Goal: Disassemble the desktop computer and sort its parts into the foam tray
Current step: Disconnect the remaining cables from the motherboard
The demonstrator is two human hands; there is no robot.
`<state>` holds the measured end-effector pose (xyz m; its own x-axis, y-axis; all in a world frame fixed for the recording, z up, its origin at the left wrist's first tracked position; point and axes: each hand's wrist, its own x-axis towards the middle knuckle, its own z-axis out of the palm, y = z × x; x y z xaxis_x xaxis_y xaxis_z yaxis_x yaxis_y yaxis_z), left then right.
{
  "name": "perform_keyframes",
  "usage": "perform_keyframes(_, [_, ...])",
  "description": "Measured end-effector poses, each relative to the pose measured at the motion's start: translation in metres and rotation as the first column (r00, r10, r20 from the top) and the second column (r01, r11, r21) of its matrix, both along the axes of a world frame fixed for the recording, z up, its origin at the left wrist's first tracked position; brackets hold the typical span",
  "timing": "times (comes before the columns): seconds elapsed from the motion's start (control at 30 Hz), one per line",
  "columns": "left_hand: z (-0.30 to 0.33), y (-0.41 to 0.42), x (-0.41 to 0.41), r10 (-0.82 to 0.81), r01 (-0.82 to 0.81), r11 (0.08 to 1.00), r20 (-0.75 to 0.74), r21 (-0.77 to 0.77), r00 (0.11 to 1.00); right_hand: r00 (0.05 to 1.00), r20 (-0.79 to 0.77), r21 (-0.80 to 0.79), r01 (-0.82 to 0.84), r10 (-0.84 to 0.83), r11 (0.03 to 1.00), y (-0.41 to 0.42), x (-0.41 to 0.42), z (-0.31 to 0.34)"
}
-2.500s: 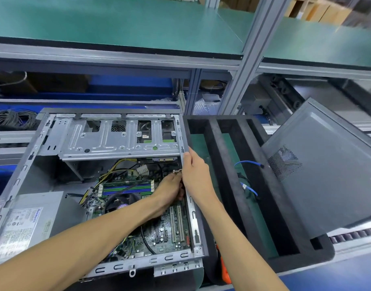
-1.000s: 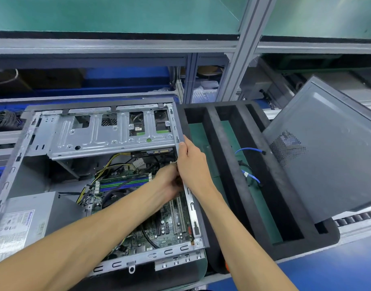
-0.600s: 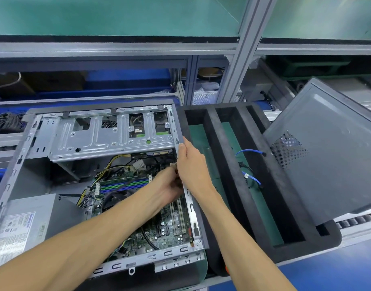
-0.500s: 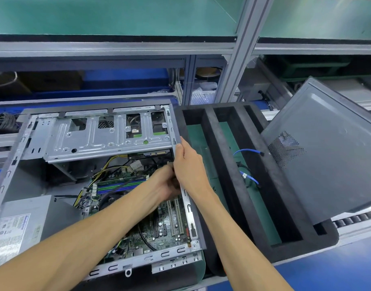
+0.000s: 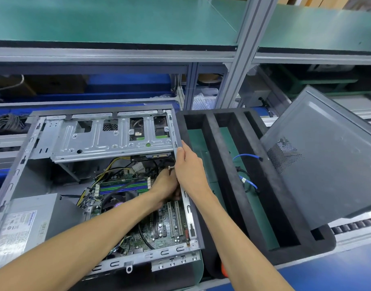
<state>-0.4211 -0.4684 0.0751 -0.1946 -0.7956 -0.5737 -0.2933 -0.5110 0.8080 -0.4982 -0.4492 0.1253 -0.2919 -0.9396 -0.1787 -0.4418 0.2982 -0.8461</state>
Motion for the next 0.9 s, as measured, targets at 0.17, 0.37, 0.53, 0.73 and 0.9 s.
perform_keyframes(0.17, [0.006, -0.009, -0.004, 0.119, -0.105, 0.988, -0.132, 0.109, 0.984, 1.0, 0.004, -0.003, 0.0, 0.0, 1.0, -0.001, -0.001, 0.001])
perform_keyframes(0.37, [0.005, -0.015, -0.006, 0.203, -0.183, 0.975, -0.172, 0.126, 0.964, 1.0, -0.004, -0.013, 0.003, -0.003, 1.0, -0.003, -0.002, -0.002])
perform_keyframes(0.53, [0.008, -0.018, 0.003, 0.221, -0.224, 0.975, -0.173, 0.005, 0.96, 0.999, -0.033, -0.025, -0.012, 0.012, 1.0, -0.003, -0.003, -0.003])
perform_keyframes(0.73, [0.009, -0.017, 0.018, 0.062, -0.054, 0.996, -0.114, 0.068, 0.992, 0.999, -0.031, -0.025, -0.011, 0.01, 1.0, -0.001, 0.001, 0.003])
perform_keyframes(0.9, [0.014, -0.022, 0.046, -0.267, 0.378, 0.903, 0.421, -0.206, 0.867, 1.0, -0.026, -0.016, 0.001, -0.001, 1.0, 0.0, 0.003, 0.004])
